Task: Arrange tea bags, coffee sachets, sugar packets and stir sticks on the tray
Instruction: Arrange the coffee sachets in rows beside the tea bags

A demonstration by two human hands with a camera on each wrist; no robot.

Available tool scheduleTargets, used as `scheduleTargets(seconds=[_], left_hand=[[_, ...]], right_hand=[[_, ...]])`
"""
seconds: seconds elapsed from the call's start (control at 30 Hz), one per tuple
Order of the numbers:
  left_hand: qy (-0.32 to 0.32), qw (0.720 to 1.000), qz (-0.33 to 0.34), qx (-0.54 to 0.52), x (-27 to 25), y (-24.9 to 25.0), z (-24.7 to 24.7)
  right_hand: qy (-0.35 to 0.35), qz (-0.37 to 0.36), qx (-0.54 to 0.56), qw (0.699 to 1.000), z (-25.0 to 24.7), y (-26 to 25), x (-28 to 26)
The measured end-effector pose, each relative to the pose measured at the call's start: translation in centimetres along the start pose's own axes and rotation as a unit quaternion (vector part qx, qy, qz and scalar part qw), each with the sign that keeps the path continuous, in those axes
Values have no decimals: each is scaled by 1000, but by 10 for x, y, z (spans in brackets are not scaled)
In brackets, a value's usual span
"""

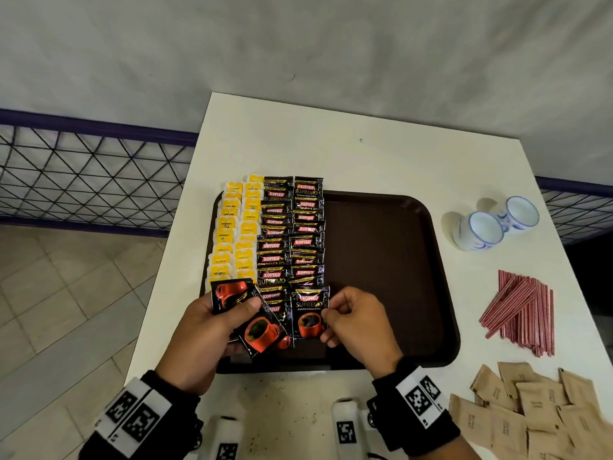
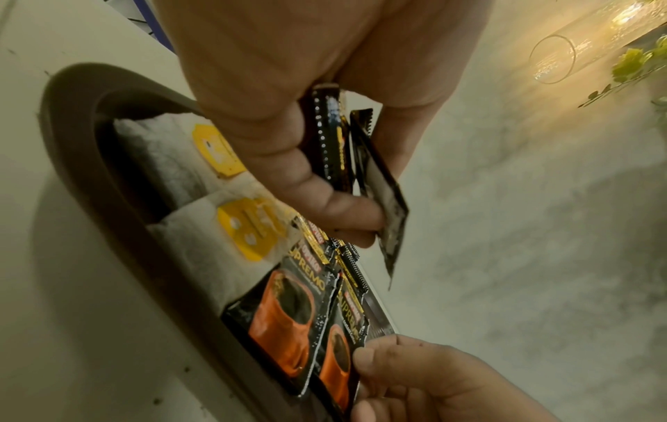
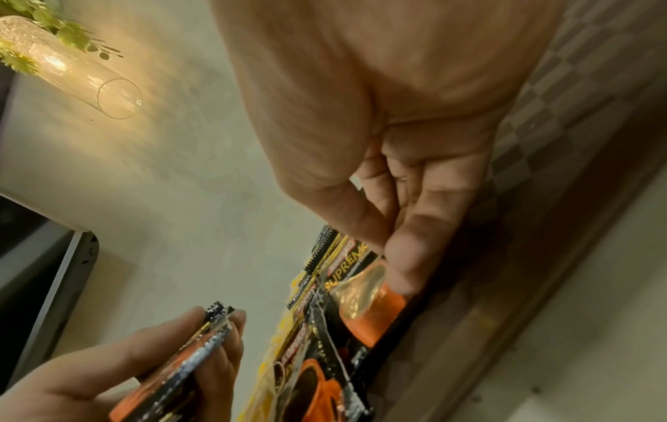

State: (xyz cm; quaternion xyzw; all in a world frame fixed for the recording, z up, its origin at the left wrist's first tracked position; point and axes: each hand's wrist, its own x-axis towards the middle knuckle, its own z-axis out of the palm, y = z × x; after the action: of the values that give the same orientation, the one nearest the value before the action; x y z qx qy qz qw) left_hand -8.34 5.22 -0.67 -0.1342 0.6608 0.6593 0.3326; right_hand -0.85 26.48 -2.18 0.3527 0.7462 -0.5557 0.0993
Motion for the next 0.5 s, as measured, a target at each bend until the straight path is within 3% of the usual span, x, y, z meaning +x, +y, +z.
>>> scheduleTargets(seconds=[0.37,0.5], left_hand=[[-16,996,-32,-84,-2,3,0],[-19,996,-29,-82,-2,6,3]], right_hand=[[5,15,22,1000,-1,-5,-7],[38,-11,-12,999,-5,-4,-9]])
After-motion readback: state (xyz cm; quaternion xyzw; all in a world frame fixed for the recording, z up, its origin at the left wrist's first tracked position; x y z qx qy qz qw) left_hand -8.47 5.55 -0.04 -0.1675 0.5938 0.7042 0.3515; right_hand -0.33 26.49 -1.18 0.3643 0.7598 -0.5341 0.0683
